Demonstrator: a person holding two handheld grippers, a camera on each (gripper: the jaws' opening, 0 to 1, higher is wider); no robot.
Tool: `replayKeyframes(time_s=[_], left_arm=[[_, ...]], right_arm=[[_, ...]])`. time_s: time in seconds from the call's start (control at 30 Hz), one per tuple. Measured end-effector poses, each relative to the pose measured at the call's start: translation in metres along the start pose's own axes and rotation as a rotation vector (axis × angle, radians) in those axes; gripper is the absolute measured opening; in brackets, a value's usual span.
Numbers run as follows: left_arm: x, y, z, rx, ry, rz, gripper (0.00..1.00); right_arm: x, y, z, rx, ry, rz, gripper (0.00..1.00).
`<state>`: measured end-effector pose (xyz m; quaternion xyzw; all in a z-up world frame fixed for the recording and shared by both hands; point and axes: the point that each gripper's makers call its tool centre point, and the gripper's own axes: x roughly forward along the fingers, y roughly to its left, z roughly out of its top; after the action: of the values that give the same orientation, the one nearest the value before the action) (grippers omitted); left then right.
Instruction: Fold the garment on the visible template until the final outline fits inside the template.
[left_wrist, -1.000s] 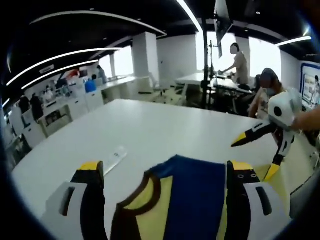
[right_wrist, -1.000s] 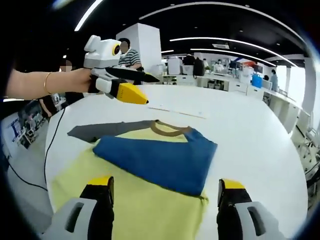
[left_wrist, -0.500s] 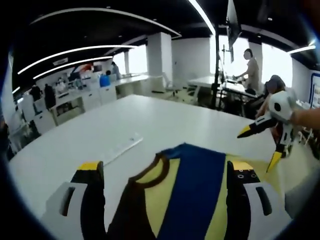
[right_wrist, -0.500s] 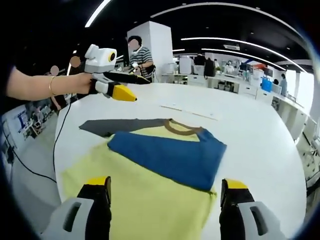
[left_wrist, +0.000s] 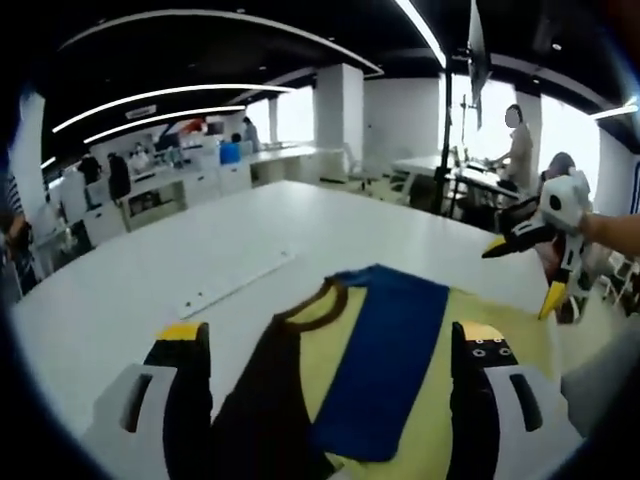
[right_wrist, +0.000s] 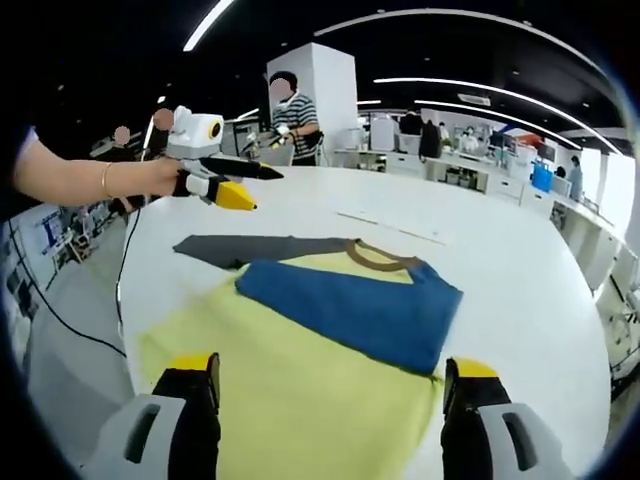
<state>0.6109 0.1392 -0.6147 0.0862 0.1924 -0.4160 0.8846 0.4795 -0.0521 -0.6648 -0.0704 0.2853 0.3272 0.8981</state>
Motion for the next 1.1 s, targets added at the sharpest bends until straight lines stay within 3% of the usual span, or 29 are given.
replayKeyframes(time_s=[0.4,0.5,0.63,0.93,1.1], left_arm=[[-0.045,0.013,-0.035,-0.071,0.002,0.092,0.94],[-0.055,0.017,-0.048,-0.089,0.03,0.121,0.92],[-0.073,0.023,-0.06,-0.103,0.021,0.169,0.91],[-0.125,0.053,-0.108,-0.173,0.084,0.327,0.87],[-0.15,0.061,-0.122,-0.231,0.067,0.392,0.86]], right_arm=[[-0.011,0.013,-0.002,-0.019,-0.019,0.025,0.94],[-0.012,0.016,-0.003,-0.014,-0.022,0.03,0.94],[-0.014,0.019,-0.004,-0.017,-0.029,0.035,0.95],[-0.018,0.022,-0.012,-0.008,-0.025,0.029,0.94],[-0.019,0.023,-0.014,0.008,-0.025,0.028,0.94]])
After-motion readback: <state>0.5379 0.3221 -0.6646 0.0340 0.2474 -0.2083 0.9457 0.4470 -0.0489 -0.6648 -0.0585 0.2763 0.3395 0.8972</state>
